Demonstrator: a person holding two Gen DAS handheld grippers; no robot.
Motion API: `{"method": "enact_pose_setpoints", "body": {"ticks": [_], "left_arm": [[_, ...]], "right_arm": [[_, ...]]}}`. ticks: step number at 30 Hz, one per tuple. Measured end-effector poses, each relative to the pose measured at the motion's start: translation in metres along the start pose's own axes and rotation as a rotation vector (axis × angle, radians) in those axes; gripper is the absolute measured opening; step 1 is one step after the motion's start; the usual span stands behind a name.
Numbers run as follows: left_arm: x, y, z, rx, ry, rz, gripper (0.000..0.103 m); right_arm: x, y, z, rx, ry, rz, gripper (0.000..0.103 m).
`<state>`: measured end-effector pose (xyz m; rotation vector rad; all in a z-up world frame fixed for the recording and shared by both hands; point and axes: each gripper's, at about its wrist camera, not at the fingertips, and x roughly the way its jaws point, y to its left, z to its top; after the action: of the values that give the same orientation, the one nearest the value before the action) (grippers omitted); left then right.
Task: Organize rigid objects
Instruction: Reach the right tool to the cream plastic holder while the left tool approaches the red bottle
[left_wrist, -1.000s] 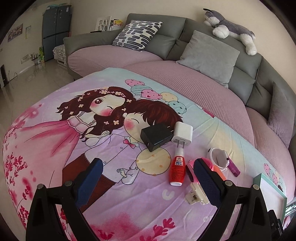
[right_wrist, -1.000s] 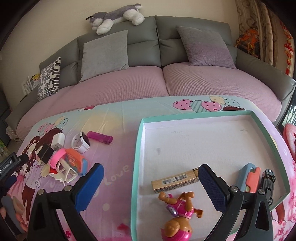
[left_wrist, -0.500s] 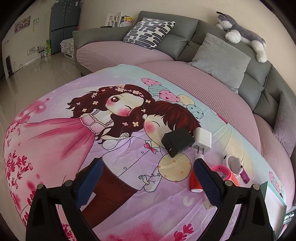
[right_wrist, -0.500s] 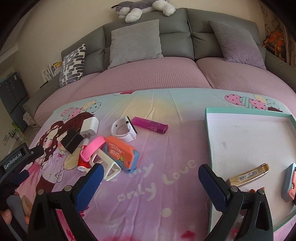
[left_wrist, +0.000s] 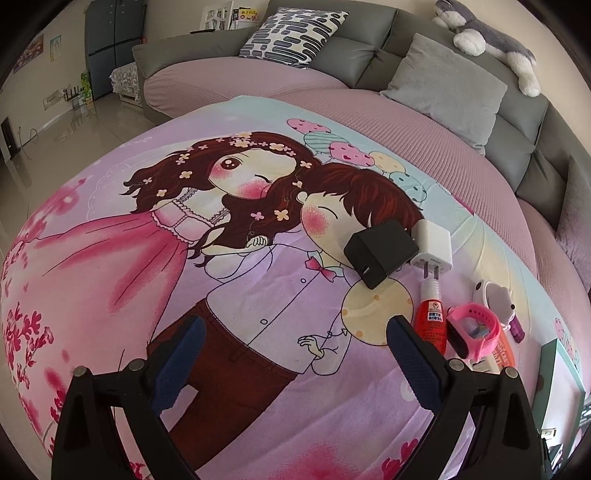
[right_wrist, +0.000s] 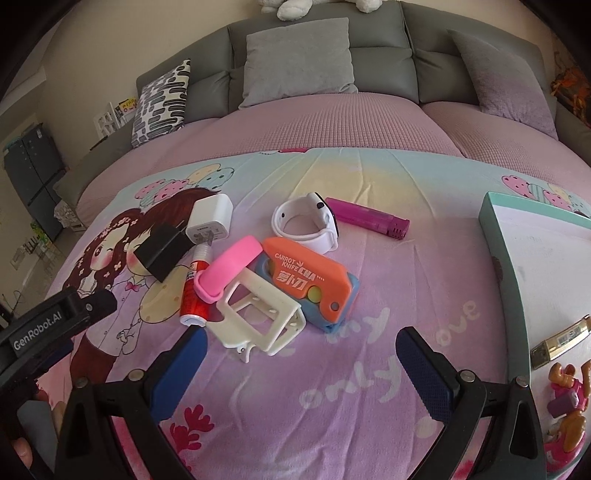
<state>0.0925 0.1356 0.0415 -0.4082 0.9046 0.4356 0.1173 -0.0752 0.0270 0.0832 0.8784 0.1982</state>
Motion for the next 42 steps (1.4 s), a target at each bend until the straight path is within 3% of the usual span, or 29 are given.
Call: {"method": "enact_pose_setpoints", "body": {"ticks": [12, 17, 40, 42], "left_arm": [[0.019, 0.011, -0.001, -0.016, 0.064, 0.001, 0.098], [0.020, 0.011, -0.001, -0.008, 0.071, -0.013, 0.098], [0.024, -0.020, -0.006, 0.097, 0.094, -0.068, 0.098], [0.023, -0.023, -0.007, 0.104, 0.095, -0.076, 0.098]], "right_arm": [[0.017, 0.017, -0.002, -0.004, 0.008, -0.017, 0.102], [0.018, 0.020, -0.001, 0.002, -0.005, -0.020, 0.088], [0.007, -0.003, -0.003, 0.036, 0.024, -0.011, 0.066], [0.006, -0.007, -0.003, 0.042, 0.033, -0.023, 0.061]]}}
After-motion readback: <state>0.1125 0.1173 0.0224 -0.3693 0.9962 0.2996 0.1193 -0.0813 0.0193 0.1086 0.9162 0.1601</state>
